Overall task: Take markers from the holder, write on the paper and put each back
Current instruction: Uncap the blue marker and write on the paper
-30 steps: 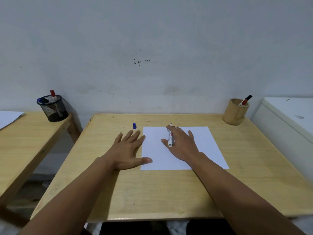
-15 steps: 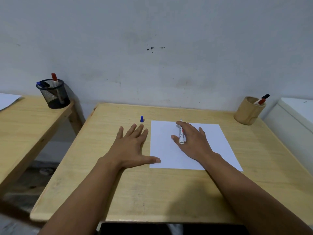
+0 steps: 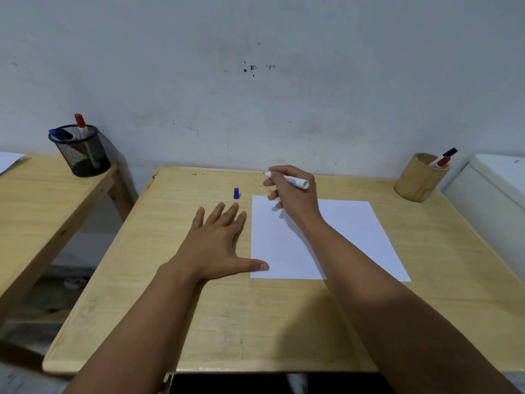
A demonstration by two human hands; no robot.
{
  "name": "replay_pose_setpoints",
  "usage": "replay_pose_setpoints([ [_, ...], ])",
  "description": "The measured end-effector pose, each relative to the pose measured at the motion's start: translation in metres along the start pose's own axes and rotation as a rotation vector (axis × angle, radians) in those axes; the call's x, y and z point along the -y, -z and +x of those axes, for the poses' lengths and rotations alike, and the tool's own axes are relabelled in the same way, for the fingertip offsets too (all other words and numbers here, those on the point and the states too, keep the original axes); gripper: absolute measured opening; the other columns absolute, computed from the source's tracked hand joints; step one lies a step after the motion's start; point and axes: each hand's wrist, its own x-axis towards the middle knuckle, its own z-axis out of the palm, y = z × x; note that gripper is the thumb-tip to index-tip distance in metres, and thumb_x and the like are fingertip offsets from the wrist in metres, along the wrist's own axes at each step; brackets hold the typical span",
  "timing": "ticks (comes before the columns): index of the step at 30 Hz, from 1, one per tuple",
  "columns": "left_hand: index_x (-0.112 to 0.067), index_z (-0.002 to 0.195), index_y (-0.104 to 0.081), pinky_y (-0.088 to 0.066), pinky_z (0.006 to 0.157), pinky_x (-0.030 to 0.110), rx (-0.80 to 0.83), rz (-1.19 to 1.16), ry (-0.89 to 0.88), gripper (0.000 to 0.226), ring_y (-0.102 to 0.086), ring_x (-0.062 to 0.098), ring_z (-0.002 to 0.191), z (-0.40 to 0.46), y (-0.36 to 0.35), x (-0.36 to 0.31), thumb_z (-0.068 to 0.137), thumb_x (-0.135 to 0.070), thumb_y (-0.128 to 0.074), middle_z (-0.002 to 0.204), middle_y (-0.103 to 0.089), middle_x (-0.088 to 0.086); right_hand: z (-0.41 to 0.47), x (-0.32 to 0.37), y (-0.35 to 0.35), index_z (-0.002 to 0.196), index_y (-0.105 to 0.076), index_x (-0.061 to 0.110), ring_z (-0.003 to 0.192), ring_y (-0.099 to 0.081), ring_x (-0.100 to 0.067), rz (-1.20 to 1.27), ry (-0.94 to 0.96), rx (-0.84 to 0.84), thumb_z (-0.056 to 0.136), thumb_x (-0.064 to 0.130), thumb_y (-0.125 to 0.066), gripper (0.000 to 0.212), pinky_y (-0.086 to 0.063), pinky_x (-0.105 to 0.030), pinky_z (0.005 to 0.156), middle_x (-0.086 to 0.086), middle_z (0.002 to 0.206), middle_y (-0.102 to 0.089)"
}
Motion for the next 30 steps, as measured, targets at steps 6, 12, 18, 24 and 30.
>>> replay_pose_setpoints([
  [6, -0.028, 0.166, -0.012, 0.005, 0.127, 0.055, 0.0, 0.007, -0.001, 0.132, 0.011, 0.016, 0.159, -0.001, 0.0, -0.001, 0.061, -0.106, -0.035, 0.174, 0.002, -0.006, 0.012, -0.016, -0.025, 0.071, -0.07, 0.02, 0.052, -0.062, -0.016, -0.001, -0.086, -0.025, 0.099, 0.032, -0.072, 0.03, -0.048, -0.027, 0.053, -0.004, 0.065, -0.074],
  [12, -0.028, 0.166, -0.011, 0.005, 0.126, 0.056, 0.004, -0.001, -0.011, 0.132, 0.011, 0.016, 0.159, 0.0, 0.0, 0.001, 0.061, -0.106, -0.034, 0.174, 0.002, -0.006, 0.011, -0.025, -0.03, 0.063, -0.056, 0.025, 0.063, -0.07, -0.028, -0.112, -0.075, -0.049, 0.09, 0.045, -0.077, 0.04, -0.052, -0.04, 0.058, -0.003, 0.062, -0.065],
  [18, -0.027, 0.165, -0.015, 0.005, 0.126, 0.056, -0.014, -0.017, -0.018, 0.133, 0.008, 0.017, 0.16, 0.003, -0.003, 0.004, 0.06, -0.105, -0.036, 0.174, -0.002, -0.004, 0.02, -0.033, -0.029, 0.066, -0.055, 0.019, 0.053, -0.065, -0.024, -0.061, -0.116, -0.049, 0.088, 0.022, -0.071, 0.028, -0.05, -0.033, 0.055, -0.024, 0.073, -0.077],
  [24, -0.027, 0.165, -0.014, 0.004, 0.126, 0.057, -0.011, -0.006, -0.019, 0.133, 0.009, 0.017, 0.16, 0.003, -0.004, 0.005, 0.06, -0.106, -0.035, 0.174, -0.001, -0.004, 0.02, -0.035, -0.03, 0.07, -0.058, 0.014, 0.054, -0.066, -0.023, -0.096, -0.093, -0.028, 0.09, 0.017, -0.069, 0.023, -0.052, -0.03, 0.053, -0.028, 0.08, -0.077],
  [30, -0.027, 0.165, -0.012, 0.005, 0.126, 0.057, -0.001, -0.008, -0.018, 0.134, 0.01, 0.017, 0.16, 0.003, -0.004, 0.004, 0.06, -0.106, -0.033, 0.174, 0.001, -0.005, 0.021, -0.038, -0.029, 0.07, -0.061, 0.014, 0.055, -0.069, -0.018, -0.118, -0.068, -0.01, 0.091, 0.017, -0.072, 0.024, -0.053, -0.026, 0.051, -0.022, 0.077, -0.077],
])
